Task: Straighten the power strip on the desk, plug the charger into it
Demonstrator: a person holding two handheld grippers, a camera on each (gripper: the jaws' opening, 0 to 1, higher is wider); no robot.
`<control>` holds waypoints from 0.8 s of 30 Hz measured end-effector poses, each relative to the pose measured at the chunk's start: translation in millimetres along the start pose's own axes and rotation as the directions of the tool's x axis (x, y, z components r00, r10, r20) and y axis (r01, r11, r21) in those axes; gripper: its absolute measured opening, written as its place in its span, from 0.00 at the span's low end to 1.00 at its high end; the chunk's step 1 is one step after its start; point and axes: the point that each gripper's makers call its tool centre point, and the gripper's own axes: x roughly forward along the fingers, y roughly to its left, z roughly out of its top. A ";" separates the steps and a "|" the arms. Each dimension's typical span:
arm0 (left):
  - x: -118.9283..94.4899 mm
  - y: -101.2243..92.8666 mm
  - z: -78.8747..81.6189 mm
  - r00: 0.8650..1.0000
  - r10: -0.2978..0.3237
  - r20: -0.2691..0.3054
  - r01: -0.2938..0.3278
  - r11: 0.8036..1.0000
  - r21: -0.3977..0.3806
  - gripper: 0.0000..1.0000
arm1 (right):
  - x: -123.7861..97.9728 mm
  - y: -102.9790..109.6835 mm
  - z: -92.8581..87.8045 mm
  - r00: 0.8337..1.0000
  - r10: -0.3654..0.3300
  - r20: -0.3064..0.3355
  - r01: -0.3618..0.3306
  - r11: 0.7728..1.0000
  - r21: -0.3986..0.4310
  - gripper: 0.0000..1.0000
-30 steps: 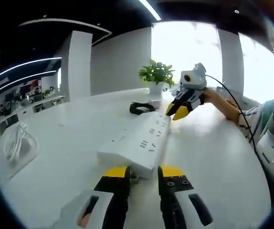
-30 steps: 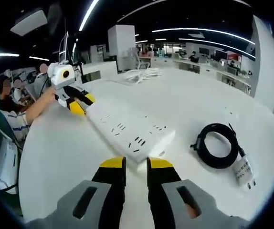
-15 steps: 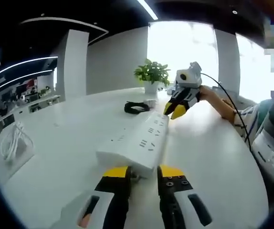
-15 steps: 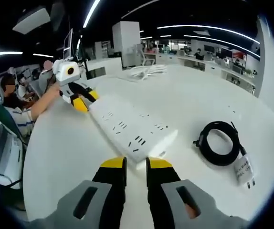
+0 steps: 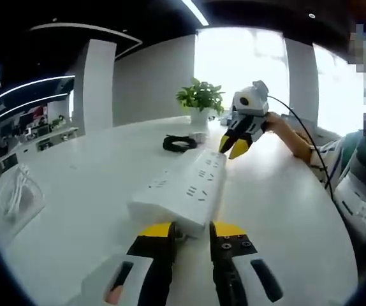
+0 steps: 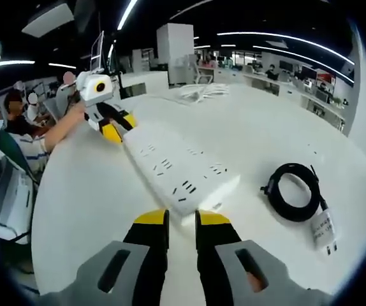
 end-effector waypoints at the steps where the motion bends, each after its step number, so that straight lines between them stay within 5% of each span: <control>1: 0.1 -0.5 -0.1 1.000 -0.001 0.000 0.001 1.000 0.000 0.21 | -0.3 0.1 -0.2 1.000 0.001 -0.003 -0.001 1.000 -0.003 0.16; 24: -0.3 -1.7 -1.1 1.000 -0.009 -0.010 0.010 1.000 0.007 0.21 | -3.6 5.4 -5.5 0.999 0.035 -0.036 -0.036 0.999 -0.032 0.15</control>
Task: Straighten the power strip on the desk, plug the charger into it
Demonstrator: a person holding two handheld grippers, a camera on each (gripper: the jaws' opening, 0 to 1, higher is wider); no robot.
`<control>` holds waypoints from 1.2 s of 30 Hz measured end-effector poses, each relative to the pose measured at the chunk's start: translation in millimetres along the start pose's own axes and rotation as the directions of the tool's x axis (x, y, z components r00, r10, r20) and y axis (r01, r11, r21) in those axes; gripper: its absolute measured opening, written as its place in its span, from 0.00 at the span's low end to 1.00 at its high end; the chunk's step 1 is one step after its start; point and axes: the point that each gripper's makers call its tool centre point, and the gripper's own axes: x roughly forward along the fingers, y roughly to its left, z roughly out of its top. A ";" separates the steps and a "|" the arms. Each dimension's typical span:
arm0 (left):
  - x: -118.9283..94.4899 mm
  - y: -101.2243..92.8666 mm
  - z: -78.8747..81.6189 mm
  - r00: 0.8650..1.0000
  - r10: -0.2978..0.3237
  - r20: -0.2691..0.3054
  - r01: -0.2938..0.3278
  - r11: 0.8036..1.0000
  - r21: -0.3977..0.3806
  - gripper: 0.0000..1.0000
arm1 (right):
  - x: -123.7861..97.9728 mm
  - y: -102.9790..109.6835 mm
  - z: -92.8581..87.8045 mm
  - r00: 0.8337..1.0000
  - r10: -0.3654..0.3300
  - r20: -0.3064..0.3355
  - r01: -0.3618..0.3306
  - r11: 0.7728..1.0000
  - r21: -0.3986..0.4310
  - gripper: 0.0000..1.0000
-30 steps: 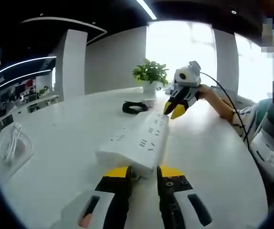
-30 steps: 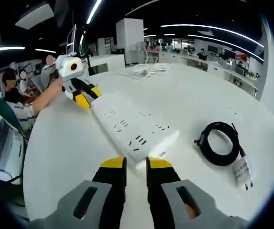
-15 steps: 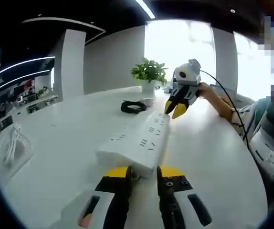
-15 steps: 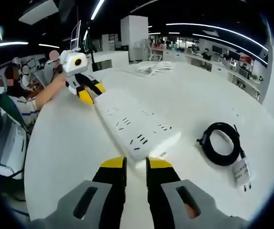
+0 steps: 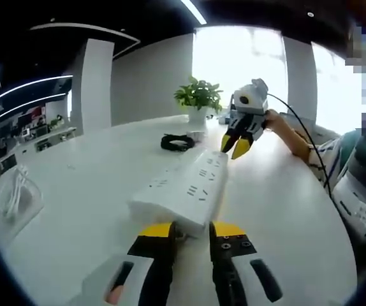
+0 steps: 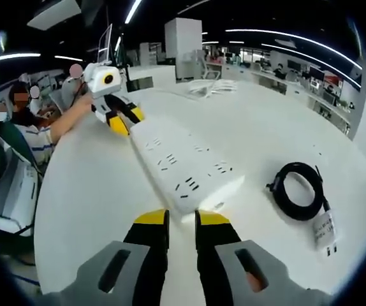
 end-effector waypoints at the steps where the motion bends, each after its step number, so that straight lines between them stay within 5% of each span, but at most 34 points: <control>1: 0.0 0.2 -0.1 1.000 -0.001 0.001 0.001 1.000 -0.002 0.20 | 0.3 0.0 -0.2 1.000 0.001 0.000 -0.001 1.000 0.000 0.15; 22: -1.5 2.1 2.0 1.000 0.003 -0.001 -0.003 1.000 0.012 0.20 | 1.4 -4.7 0.5 0.998 0.029 0.055 -0.033 0.998 0.060 0.14; 32: -6.8 5.6 13.1 0.999 0.018 0.046 -0.019 1.000 0.019 0.20 | -9.2 -20.6 4.0 0.996 -0.019 0.084 0.012 0.997 0.076 0.14; 36: -10.4 9.7 26.8 0.992 0.031 0.118 -0.029 0.999 -0.015 0.21 | -15.0 -32.8 9.4 0.990 -0.078 0.117 0.069 0.995 0.077 0.14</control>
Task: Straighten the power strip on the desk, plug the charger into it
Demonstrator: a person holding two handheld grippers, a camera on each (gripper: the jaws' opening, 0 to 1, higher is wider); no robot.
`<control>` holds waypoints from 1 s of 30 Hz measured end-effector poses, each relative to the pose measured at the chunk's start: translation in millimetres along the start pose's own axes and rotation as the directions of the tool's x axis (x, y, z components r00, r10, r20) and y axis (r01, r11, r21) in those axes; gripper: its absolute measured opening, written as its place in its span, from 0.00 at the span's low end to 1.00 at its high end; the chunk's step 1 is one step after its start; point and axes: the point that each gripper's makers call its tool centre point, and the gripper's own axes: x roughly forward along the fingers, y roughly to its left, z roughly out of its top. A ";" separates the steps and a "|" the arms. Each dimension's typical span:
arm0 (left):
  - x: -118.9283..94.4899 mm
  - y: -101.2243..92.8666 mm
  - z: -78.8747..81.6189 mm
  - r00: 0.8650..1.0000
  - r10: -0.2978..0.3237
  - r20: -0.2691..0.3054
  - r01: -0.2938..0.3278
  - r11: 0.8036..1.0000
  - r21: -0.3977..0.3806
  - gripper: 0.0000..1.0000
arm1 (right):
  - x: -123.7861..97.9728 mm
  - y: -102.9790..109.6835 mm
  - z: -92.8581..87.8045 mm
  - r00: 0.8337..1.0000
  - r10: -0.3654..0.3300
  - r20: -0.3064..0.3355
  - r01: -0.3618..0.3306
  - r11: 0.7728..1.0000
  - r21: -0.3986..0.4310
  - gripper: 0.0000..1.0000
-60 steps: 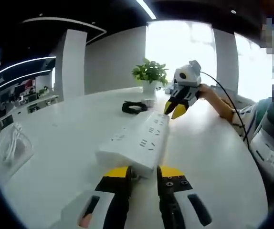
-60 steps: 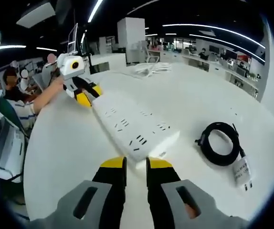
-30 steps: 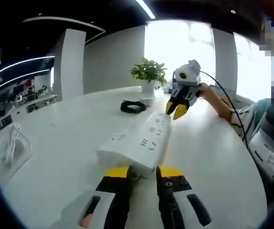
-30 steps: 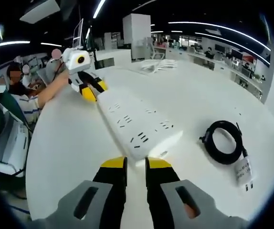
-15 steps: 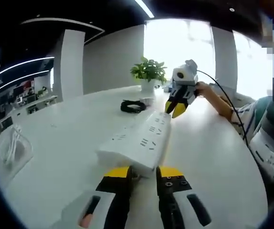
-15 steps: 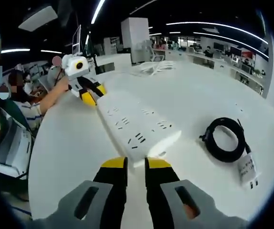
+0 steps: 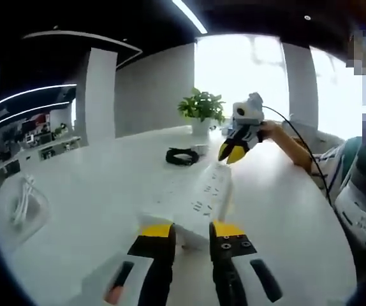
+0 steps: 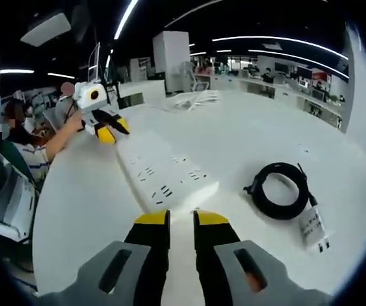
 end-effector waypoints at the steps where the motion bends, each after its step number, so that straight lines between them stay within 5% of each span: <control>1: -1.1 2.0 2.6 1.000 0.005 0.012 -0.005 1.000 -0.006 0.21 | -1.3 -2.8 1.8 1.000 -0.012 0.006 0.012 1.000 -0.006 0.14; 8: -4.2 10.3 8.9 0.998 0.032 0.058 -0.029 0.998 -0.054 0.21 | -8.9 -26.9 10.5 0.990 -0.131 0.043 0.132 0.991 -0.031 0.16; 14: -3.6 6.1 14.4 0.996 0.010 0.087 -0.004 0.997 -0.073 0.23 | -19.4 -56.7 29.0 0.954 -0.278 0.111 0.286 0.957 -0.058 0.17; 24: -2.4 -1.8 17.0 0.996 -0.012 0.093 0.016 0.999 -0.038 0.25 | -8.9 -87.4 39.0 0.933 -0.350 0.083 0.358 0.927 -0.115 0.20; 30: -2.1 -3.8 16.1 0.996 -0.014 0.093 0.018 0.999 -0.040 0.25 | 2.4 -118.6 33.5 0.916 -0.401 0.012 0.399 0.907 -0.135 0.21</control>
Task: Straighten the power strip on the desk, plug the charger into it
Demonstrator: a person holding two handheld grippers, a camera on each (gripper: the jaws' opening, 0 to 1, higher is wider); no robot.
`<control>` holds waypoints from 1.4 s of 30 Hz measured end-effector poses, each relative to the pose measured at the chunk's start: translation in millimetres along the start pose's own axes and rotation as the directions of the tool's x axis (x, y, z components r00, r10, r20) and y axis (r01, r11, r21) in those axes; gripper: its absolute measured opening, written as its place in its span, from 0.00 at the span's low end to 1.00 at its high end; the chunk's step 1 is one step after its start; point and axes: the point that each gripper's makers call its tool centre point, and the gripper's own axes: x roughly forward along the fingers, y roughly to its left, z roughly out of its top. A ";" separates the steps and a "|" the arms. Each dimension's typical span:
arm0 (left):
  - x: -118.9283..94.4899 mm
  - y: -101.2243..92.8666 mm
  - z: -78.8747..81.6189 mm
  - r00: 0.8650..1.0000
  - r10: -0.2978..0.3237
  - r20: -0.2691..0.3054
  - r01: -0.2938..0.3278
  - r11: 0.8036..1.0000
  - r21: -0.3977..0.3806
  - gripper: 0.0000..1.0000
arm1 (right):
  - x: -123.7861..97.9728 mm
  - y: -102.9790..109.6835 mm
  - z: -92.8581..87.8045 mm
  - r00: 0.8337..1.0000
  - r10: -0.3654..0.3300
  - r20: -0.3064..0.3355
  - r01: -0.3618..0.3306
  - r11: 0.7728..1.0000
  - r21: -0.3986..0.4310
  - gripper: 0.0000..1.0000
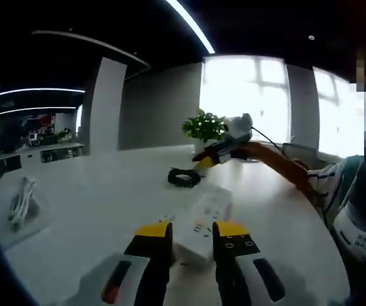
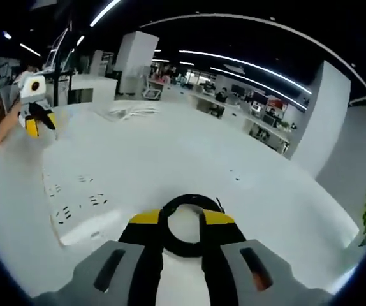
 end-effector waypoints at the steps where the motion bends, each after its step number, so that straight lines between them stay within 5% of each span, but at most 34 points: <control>1: 0.1 -0.4 -0.5 1.000 0.000 -0.001 0.000 1.000 0.002 0.25 | 4.0 -3.0 -2.0 1.000 0.002 -0.011 -0.002 1.000 0.004 0.21; 20: -1.7 -3.1 2.9 1.000 -0.007 0.002 0.007 1.000 0.008 0.25 | 50.7 -33.3 -32.5 0.992 0.008 -0.126 -0.003 0.999 0.040 0.21; 42: 0.6 -8.1 -0.6 0.999 -0.029 -0.017 0.029 1.000 0.009 0.25 | 60.7 -34.7 -37.6 0.992 0.076 -0.096 -0.062 0.989 0.134 0.18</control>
